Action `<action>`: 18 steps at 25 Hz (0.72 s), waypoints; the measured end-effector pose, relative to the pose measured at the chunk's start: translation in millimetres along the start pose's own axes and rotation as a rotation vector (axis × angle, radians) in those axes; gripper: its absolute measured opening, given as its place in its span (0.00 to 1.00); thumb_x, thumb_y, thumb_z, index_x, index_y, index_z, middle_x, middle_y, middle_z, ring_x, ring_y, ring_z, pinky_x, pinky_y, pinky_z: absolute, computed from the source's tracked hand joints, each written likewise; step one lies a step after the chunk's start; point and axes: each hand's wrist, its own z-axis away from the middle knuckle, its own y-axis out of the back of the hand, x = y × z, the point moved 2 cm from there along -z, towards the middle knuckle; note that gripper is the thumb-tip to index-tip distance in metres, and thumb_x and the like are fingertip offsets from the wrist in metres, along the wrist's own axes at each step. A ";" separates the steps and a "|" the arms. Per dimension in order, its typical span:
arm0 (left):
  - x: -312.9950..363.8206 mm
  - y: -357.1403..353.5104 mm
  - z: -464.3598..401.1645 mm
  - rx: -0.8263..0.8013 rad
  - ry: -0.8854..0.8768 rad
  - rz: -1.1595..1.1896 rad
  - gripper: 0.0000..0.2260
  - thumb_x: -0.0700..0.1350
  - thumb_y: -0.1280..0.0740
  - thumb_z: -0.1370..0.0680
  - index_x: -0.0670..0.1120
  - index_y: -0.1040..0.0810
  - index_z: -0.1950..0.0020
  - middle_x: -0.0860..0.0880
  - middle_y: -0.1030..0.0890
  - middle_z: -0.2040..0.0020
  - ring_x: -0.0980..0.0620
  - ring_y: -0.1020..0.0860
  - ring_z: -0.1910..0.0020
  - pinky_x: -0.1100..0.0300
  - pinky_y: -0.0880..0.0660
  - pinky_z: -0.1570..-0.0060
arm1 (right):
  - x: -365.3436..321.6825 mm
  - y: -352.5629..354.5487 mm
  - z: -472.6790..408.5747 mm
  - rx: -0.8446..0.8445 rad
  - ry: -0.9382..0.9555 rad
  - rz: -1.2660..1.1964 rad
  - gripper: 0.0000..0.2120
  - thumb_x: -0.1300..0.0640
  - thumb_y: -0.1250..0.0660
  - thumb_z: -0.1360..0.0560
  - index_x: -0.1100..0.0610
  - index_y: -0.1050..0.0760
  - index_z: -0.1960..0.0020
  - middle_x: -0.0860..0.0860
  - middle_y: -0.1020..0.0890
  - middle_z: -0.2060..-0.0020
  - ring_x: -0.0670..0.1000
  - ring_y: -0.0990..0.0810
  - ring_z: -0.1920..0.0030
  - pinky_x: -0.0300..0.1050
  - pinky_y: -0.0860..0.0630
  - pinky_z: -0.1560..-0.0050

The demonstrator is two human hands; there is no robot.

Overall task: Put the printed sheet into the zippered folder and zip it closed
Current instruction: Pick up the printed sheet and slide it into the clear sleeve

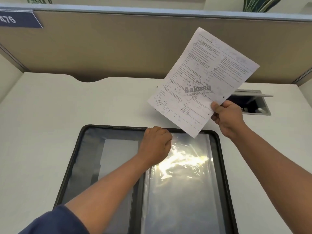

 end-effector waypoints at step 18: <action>-6.1 -0.1 4.7 0.068 -0.157 0.084 0.12 0.36 0.30 0.26 0.48 0.21 0.44 0.52 0.20 0.48 0.48 0.23 0.49 0.53 0.34 0.45 | 26.3 -37.3 2.0 -0.155 0.101 0.101 0.09 0.63 0.32 0.19 0.51 0.17 0.47 0.47 0.11 0.48 0.50 0.13 0.47 0.47 0.15 0.51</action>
